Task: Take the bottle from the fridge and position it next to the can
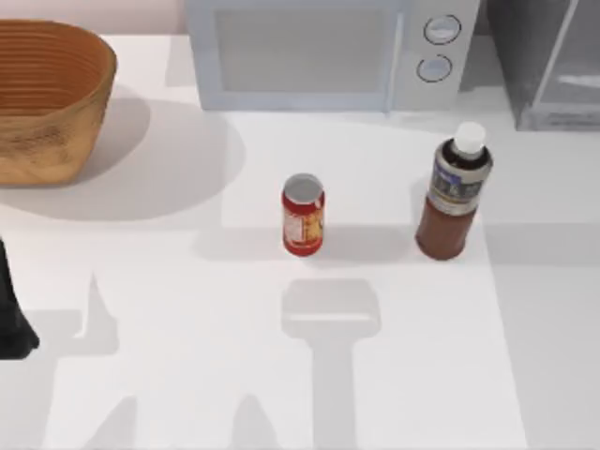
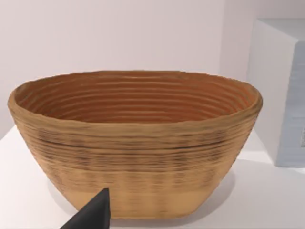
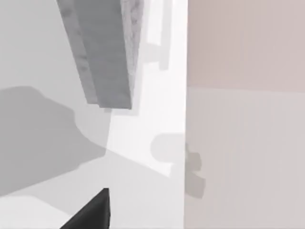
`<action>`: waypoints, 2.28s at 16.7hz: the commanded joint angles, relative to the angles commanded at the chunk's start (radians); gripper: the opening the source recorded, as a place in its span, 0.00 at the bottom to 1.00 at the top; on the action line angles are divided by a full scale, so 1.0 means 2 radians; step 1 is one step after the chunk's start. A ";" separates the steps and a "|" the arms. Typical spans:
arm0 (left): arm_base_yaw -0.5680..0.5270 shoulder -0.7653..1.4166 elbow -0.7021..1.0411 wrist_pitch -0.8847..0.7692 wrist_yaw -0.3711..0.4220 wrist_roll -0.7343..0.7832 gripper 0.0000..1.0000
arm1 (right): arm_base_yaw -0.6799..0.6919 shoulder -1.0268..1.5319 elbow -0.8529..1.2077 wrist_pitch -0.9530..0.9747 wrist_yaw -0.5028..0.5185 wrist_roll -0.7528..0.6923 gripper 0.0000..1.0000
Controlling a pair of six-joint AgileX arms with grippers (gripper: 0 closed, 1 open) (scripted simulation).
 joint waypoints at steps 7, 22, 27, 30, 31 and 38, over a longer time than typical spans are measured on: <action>0.000 0.000 0.000 0.000 0.000 0.000 1.00 | 0.167 0.005 -0.005 0.228 0.037 0.286 1.00; 0.000 0.000 0.000 0.000 0.000 0.000 1.00 | 0.388 0.003 -0.015 0.523 0.081 0.626 1.00; 0.000 0.000 0.000 0.000 0.000 0.000 1.00 | 0.415 -0.006 -0.029 0.539 0.109 0.651 1.00; 0.000 0.000 0.000 0.000 0.000 0.000 1.00 | 0.495 -0.020 -0.054 0.570 0.169 0.704 1.00; 0.000 0.000 0.000 0.000 0.000 0.000 1.00 | 0.531 -0.026 -0.065 0.583 0.194 0.726 1.00; 0.000 0.000 0.000 0.000 0.000 0.000 1.00 | 0.784 -0.085 -0.147 0.678 0.387 0.894 1.00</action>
